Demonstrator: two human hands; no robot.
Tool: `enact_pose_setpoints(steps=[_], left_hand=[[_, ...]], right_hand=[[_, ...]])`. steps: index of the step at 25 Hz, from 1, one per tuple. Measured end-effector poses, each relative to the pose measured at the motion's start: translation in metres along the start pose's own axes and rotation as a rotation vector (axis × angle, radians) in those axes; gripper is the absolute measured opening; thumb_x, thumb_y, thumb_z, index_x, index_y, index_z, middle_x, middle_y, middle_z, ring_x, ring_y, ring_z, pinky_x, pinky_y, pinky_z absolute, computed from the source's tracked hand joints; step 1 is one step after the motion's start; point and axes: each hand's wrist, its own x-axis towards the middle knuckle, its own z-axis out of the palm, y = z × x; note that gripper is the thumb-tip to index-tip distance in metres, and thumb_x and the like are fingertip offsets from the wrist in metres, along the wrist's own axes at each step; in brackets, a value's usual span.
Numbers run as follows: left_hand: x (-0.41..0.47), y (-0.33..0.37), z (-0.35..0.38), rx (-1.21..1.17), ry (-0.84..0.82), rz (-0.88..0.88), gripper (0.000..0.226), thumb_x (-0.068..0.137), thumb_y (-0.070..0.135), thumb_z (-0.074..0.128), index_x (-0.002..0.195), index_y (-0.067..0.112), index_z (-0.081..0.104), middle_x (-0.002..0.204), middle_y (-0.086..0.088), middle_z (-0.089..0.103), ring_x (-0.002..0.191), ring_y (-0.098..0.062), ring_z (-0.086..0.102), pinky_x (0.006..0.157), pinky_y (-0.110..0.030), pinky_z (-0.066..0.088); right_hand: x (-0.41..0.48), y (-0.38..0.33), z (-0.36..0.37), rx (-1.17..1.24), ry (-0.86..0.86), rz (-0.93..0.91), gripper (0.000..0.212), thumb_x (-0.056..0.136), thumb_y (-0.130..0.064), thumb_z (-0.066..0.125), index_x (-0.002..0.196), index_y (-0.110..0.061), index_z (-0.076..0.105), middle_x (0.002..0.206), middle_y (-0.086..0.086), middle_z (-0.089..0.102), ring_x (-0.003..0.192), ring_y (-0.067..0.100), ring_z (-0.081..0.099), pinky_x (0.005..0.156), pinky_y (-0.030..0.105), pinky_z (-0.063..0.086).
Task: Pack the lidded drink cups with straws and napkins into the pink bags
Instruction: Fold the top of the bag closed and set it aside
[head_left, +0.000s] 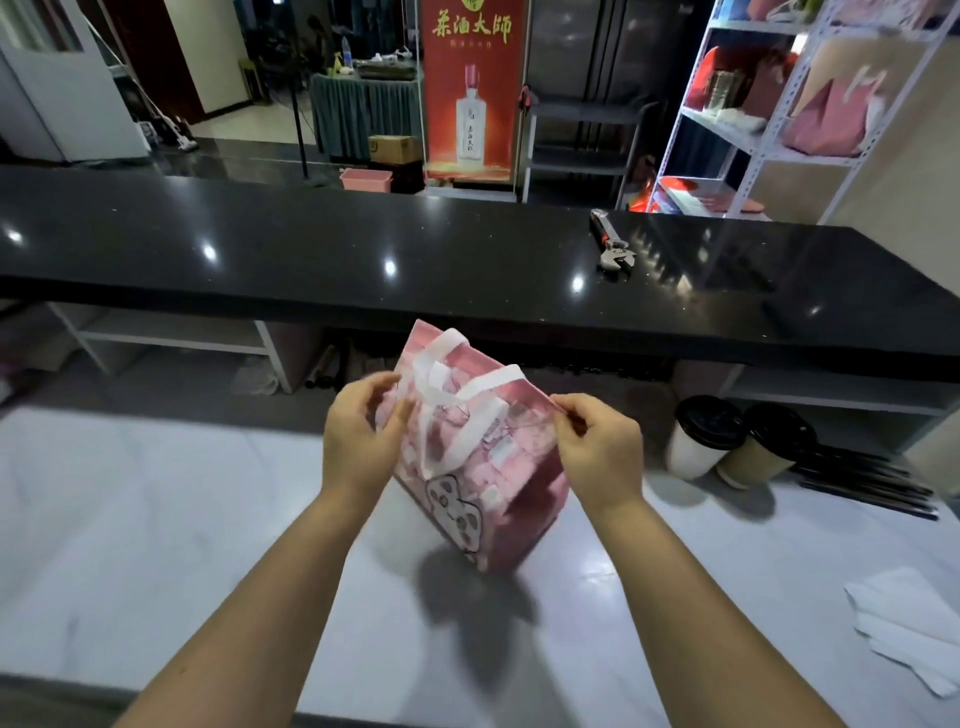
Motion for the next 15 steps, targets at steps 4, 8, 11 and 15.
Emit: enact_pose_setpoints(steps=[4,8,11,15], left_hand=[[-0.072,-0.024,-0.002,0.008,0.047,0.018,0.041,0.076,0.052,0.071,0.109,0.032,0.057,0.11,0.014,0.053,0.109,-0.015,0.053,0.089,-0.04,0.049],[-0.115,-0.054,0.002,0.089,-0.091,-0.061,0.074,0.062,0.047,0.084,0.125,0.03,0.048,0.129,0.012,0.045,0.122,-0.012,0.045,0.095,-0.043,0.048],[-0.119,-0.05,0.004,0.027,-0.154,-0.173,0.069,0.068,0.026,0.085,0.125,0.038,0.048,0.127,0.013,0.046,0.114,0.002,0.048,0.089,-0.028,0.052],[-0.114,-0.047,-0.003,-0.066,-0.059,-0.254,0.059,0.074,0.008,0.077,0.124,0.029,0.053,0.117,0.009,0.058,0.1,-0.001,0.058,0.078,-0.02,0.054]], right_hand=[[-0.02,-0.028,0.029,0.384,-0.218,0.123,0.016,0.083,-0.017,0.073,0.099,-0.017,0.072,0.09,-0.009,0.072,0.086,0.006,0.066,0.079,0.024,0.053],[-0.029,0.019,0.027,0.725,-0.559,0.354,0.059,0.071,-0.012,0.082,0.124,-0.025,0.06,0.123,-0.003,0.065,0.116,0.015,0.059,0.097,0.032,0.049],[-0.043,0.039,0.033,0.567,-0.591,0.432,0.07,0.064,-0.006,0.086,0.12,-0.036,0.059,0.117,-0.003,0.066,0.109,0.018,0.062,0.086,0.026,0.053],[-0.054,0.032,0.052,0.474,-0.654,0.354,0.069,0.066,0.001,0.083,0.118,-0.033,0.053,0.11,-0.01,0.063,0.095,0.005,0.061,0.073,0.015,0.049]])
